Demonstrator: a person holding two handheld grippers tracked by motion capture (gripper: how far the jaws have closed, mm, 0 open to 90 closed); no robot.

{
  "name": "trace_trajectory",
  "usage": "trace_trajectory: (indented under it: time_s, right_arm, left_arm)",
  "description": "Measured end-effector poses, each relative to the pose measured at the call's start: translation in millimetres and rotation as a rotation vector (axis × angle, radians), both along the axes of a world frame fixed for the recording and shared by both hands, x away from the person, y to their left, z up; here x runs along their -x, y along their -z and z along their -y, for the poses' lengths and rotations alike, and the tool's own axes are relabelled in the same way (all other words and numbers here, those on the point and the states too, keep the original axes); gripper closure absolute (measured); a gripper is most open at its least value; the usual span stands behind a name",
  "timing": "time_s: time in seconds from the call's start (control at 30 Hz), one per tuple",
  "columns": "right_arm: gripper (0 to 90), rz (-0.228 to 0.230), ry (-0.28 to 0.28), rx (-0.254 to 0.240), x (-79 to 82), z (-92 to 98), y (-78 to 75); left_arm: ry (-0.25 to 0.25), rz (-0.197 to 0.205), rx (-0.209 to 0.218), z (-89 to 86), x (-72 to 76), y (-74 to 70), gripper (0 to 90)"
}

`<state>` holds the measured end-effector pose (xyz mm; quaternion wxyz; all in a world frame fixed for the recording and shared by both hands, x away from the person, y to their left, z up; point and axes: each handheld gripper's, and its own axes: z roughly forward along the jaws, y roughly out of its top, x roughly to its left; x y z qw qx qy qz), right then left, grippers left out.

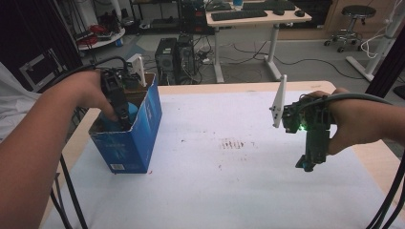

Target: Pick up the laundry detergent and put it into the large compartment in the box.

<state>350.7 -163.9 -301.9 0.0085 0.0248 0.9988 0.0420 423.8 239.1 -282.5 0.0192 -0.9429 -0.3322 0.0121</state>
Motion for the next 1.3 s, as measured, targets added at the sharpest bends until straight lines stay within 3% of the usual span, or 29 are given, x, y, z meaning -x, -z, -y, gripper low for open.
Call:
trace_trajectory:
  time_s: [0.2,0.67,0.83,1.0,1.3]
  right_arm:
    - [0.7,0.000,-0.001,0.002,0.2,-0.4,-0.2]
    - [0.7,-0.004,-0.001,0.006,0.3,-2.1,1.7]
    - [0.7,-0.002,0.000,0.003,-0.9,-2.8,1.0]
    - [0.7,-0.003,-0.006,-0.001,-1.5,-4.8,1.0]
    - [0.7,-0.011,0.001,0.002,-0.8,-2.4,0.7]
  left_arm:
    - [0.009,-0.002,0.001,-1.9,-0.4,11.5,38.5]
    - [-0.002,-0.009,-0.005,1.2,-3.0,11.9,38.0]
    - [-0.018,0.008,0.038,-1.4,-3.0,5.0,36.6]
    - [-0.014,0.027,0.017,0.1,-3.0,-0.1,32.6]
    - [-0.044,0.025,0.009,-0.1,-3.0,-7.0,31.0]
